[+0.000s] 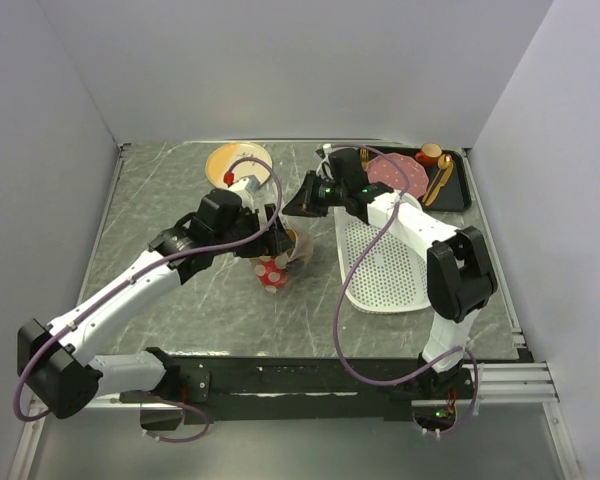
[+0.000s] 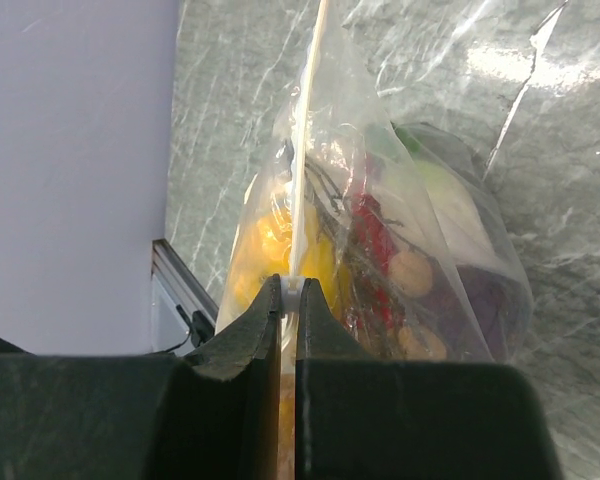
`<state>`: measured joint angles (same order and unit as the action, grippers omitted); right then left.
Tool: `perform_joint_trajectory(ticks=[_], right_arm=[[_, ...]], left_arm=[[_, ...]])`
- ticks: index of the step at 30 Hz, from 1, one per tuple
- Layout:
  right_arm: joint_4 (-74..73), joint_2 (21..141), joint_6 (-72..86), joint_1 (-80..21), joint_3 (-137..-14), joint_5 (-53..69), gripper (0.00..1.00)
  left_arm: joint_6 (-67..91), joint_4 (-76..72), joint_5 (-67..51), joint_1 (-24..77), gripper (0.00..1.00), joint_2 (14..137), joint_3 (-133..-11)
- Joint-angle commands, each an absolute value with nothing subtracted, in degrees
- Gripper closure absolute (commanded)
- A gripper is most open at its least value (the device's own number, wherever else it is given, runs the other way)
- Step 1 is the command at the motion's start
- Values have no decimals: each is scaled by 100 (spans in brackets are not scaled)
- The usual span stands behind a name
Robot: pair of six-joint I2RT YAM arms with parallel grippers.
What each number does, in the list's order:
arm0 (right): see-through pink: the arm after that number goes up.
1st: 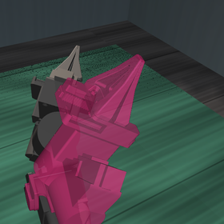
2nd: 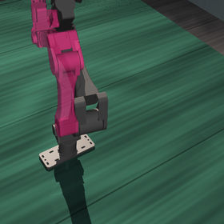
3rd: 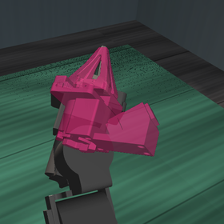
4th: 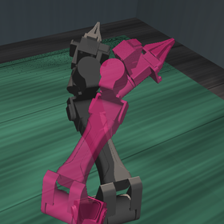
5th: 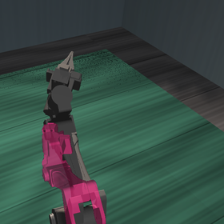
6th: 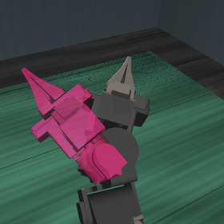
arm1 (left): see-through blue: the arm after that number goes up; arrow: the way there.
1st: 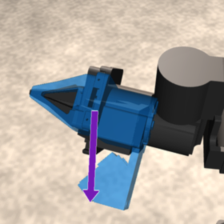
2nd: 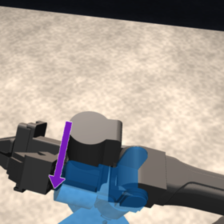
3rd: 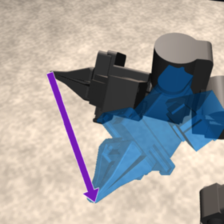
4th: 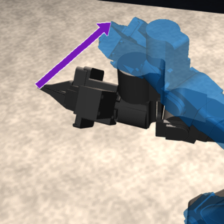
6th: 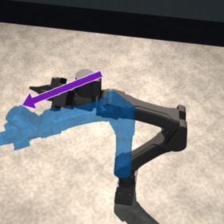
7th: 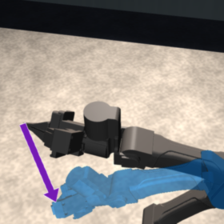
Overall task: Place the food in the zip-top bag and seal the zipper
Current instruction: Adjust the zipper food storage bag at the center of the board.
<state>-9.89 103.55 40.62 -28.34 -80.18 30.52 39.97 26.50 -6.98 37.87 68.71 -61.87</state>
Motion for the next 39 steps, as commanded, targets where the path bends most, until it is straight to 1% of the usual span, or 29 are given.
perform_joint_trajectory(ticks=[1,4,5,7,10,11,13,14,16,17,19,20,21,22,25,26,30,32,33,35,37,39], right_arm=[[-888,9949,3999,-2786,-8060,2900,100],[-879,9914,3999,-2786,-8086,2927,100],[-870,9879,4016,-2795,-8086,2927,100],[-922,9844,3982,-2795,-8121,2909,100],[-906,9747,3964,-2786,-8095,2909,100],[-914,9712,3964,-2786,-8077,2909,100],[-914,9668,3964,-2786,-8051,2909,100],[-905,9659,3964,-2795,-8042,2909,100],[-879,9642,3981,-2795,-8007,2927,100],[-888,9624,3981,-2795,-7998,2927,100],[-888,9624,3973,-2795,-7980,2909,100],[-896,9633,3964,-2795,-7972,2892,100],[-905,9642,3946,-2804,-7972,2857,100],[-975,9650,3885,-2795,-7980,2796,100],[-1544,9826,3605,-2795,-8208,2585,100],[-1590,9835,3560,-2804,-8209,2549,100],[-1573,9695,3402,-2821,-8041,2654,100],[-1687,9519,3305,-2847,-8060,2567,100],[-1696,9458,3322,-2856,-7955,2288,100],[-1460,9203,3480,-2839,-7805,2137,100],[-1083,8801,3603,-2839,-7472,2014,100],[-994,8605,3691,-2830,-7209,1593,100]], left_arm=[[4359,2927,-18,4034,13,6644,-6197],[4430,2882,167,4096,16,6811,-6152],[4447,2926,245,4165,20,6933,-6170],[4482,2936,430,4210,20,7031,-6196],[4535,2831,641,4228,25,7075,-6161],[4570,2830,694,4228,31,7075,-6179],[4588,2795,790,4228,37,7145,-6223],[4614,2821,817,4228,45,7172,-6240],[4614,2848,852,4228,53,7294,-6319],[4632,2935,913,4228,65,7312,-6345],[4623,2953,914,4236,74,7295,-6399],[4614,2953,905,4236,89,7269,-6398],[4614,2962,905,4236,96,7251,-6442],[4606,2988,879,4236,99,7190,-6503],[4553,3444,861,4236,99,7006,-7143],[4483,3602,914,4236,99,6944,-7589],[4386,4270,1266,4017,99,6864,-8401],[4290,4438,1283,3877,99,6899,-8481],[4263,4534,1344,3789,99,6978,-8438],[4298,5034,1458,3604,99,7303,-8446],[4228,5045,1494,3595,99,7287,-8324],[4114,4940,1512,3568,99,7216,-8104]])
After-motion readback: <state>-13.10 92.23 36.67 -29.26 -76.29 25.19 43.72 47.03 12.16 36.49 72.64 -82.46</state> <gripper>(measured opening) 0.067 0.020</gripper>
